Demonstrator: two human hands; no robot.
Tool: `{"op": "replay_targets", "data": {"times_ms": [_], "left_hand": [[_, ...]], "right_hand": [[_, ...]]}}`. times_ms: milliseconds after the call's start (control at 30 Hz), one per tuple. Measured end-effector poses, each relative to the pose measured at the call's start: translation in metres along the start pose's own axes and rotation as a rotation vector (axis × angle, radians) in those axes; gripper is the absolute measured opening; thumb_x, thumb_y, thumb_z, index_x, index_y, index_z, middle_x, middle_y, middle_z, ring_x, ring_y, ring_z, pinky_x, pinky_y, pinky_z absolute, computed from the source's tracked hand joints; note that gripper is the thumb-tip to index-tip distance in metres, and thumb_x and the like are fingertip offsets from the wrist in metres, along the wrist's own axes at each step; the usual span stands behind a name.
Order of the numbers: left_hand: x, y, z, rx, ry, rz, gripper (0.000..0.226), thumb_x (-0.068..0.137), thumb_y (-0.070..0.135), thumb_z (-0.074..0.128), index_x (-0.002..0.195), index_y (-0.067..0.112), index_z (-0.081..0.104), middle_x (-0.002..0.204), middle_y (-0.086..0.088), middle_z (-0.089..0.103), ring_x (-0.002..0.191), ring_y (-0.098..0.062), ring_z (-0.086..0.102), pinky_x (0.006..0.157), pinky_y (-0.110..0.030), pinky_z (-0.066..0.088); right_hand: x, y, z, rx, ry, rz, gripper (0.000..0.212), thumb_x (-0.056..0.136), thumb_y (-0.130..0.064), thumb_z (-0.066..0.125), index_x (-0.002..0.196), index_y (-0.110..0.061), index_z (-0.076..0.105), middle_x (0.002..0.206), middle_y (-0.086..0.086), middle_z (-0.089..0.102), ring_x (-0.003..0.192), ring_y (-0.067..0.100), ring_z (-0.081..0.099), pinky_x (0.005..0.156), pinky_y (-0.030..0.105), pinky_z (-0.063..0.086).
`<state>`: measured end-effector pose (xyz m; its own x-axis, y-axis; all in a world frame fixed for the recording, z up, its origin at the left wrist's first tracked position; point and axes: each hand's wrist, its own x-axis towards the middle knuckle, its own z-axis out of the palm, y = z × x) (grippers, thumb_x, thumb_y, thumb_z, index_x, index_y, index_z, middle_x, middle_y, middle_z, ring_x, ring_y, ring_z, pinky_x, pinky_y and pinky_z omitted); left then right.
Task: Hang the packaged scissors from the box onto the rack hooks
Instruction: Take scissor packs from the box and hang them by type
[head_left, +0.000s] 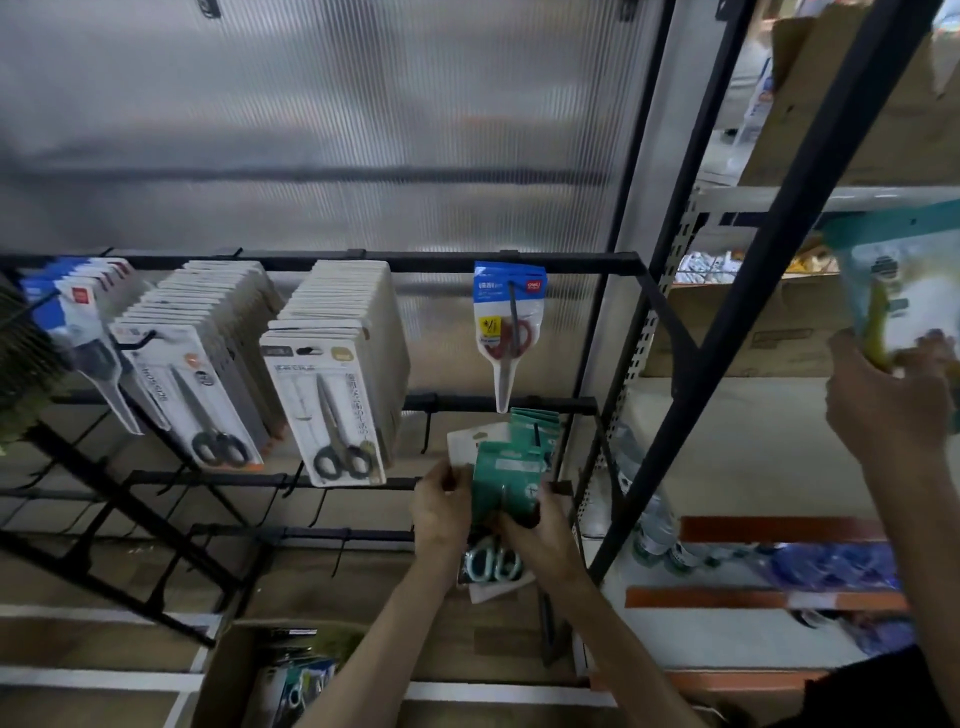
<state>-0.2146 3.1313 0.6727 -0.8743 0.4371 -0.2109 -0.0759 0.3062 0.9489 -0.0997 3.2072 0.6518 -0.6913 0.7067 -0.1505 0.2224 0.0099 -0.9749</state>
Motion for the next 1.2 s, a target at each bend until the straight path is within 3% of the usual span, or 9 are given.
{"op": "replay_targets", "data": {"times_ms": [100, 200, 300, 500, 667, 800, 1000, 1133, 1200], "left_hand": [[0.000, -0.011, -0.006, 0.036, 0.030, 0.009, 0.016, 0.102, 0.023, 0.057, 0.090, 0.020, 0.067, 0.095, -0.006, 0.074, 0.087, -0.024, 0.071, 0.076, -0.041, 0.061], [0.007, -0.020, -0.017, 0.086, 0.107, 0.023, 0.015, 0.101, 0.015, 0.056, 0.093, 0.011, 0.068, 0.095, -0.013, 0.073, 0.086, -0.030, 0.069, 0.068, -0.038, 0.056], [0.012, -0.027, -0.024, 0.105, 0.092, 0.009, 0.013, 0.103, 0.016, 0.054, 0.096, 0.012, 0.065, 0.096, -0.012, 0.072, 0.086, -0.028, 0.070, 0.070, -0.043, 0.060], [0.018, -0.036, -0.024, 0.102, 0.056, -0.028, 0.016, 0.104, 0.017, 0.054, 0.108, 0.009, 0.067, 0.099, -0.009, 0.071, 0.087, -0.027, 0.071, 0.054, -0.021, 0.049], [0.027, -0.044, -0.026, 0.087, 0.048, -0.084, 0.017, 0.103, 0.022, 0.056, 0.105, 0.010, 0.067, 0.095, -0.009, 0.073, 0.079, -0.022, 0.073, 0.058, -0.028, 0.055], [0.031, -0.046, -0.025, 0.063, 0.045, -0.088, 0.015, 0.103, 0.026, 0.056, 0.102, 0.013, 0.065, 0.094, -0.007, 0.073, 0.079, -0.021, 0.074, 0.065, -0.037, 0.063], [0.033, -0.044, -0.022, -0.012, 0.015, -0.075, 0.016, 0.101, 0.025, 0.060, 0.103, 0.010, 0.066, 0.099, -0.009, 0.073, 0.086, -0.022, 0.074, 0.070, -0.044, 0.064], [0.035, -0.042, -0.017, 0.028, 0.038, -0.095, 0.015, 0.102, 0.024, 0.058, 0.102, 0.011, 0.067, 0.098, -0.003, 0.071, 0.084, -0.012, 0.069, 0.066, -0.029, 0.059], [0.033, -0.042, -0.013, 0.032, 0.043, -0.094, 0.015, 0.101, 0.026, 0.059, 0.101, 0.013, 0.068, 0.096, -0.003, 0.073, 0.084, -0.014, 0.070, 0.069, -0.038, 0.063]], "right_hand": [[0.004, 0.003, -0.008, 0.001, 0.046, 0.017, 0.014, 0.100, -0.013, 0.058, 0.107, -0.023, 0.065, 0.108, -0.002, 0.070, 0.099, 0.007, 0.066, 0.082, 0.017, 0.049], [0.020, 0.017, -0.024, 0.052, 0.194, 0.110, 0.013, 0.102, -0.016, 0.054, 0.103, -0.007, 0.063, 0.101, 0.022, 0.066, 0.095, 0.034, 0.064, 0.077, 0.032, 0.048], [0.038, 0.029, -0.034, -0.012, 0.246, 0.183, 0.019, 0.102, -0.029, 0.053, 0.104, -0.012, 0.063, 0.103, 0.020, 0.066, 0.098, 0.035, 0.064, 0.087, 0.048, 0.052], [0.072, 0.048, -0.034, -0.112, 0.309, 0.248, 0.024, 0.102, -0.025, 0.053, 0.095, -0.004, 0.062, 0.087, 0.011, 0.060, 0.082, 0.024, 0.056, 0.069, 0.030, 0.039], [0.087, 0.059, -0.030, -0.152, 0.353, 0.257, 0.024, 0.102, -0.023, 0.054, 0.102, -0.002, 0.065, 0.096, 0.015, 0.062, 0.091, 0.030, 0.059, 0.077, 0.037, 0.049], [0.086, 0.062, -0.027, -0.155, 0.365, 0.219, 0.022, 0.103, -0.020, 0.052, 0.101, -0.002, 0.064, 0.093, 0.012, 0.060, 0.090, 0.027, 0.059, 0.060, 0.024, 0.040], [0.068, 0.064, -0.028, -0.098, 0.353, 0.144, 0.020, 0.104, -0.018, 0.051, 0.089, -0.007, 0.059, 0.080, -0.002, 0.059, 0.075, 0.009, 0.057, 0.053, 0.009, 0.042], [0.071, 0.062, -0.032, -0.105, 0.370, 0.163, 0.023, 0.103, -0.021, 0.051, 0.083, -0.012, 0.058, 0.079, -0.001, 0.059, 0.074, 0.011, 0.058, 0.056, 0.015, 0.044], [0.075, 0.063, -0.033, -0.113, 0.365, 0.176, 0.023, 0.102, -0.023, 0.053, 0.081, -0.014, 0.060, 0.079, 0.004, 0.061, 0.077, 0.021, 0.062, 0.064, 0.031, 0.052]]}}
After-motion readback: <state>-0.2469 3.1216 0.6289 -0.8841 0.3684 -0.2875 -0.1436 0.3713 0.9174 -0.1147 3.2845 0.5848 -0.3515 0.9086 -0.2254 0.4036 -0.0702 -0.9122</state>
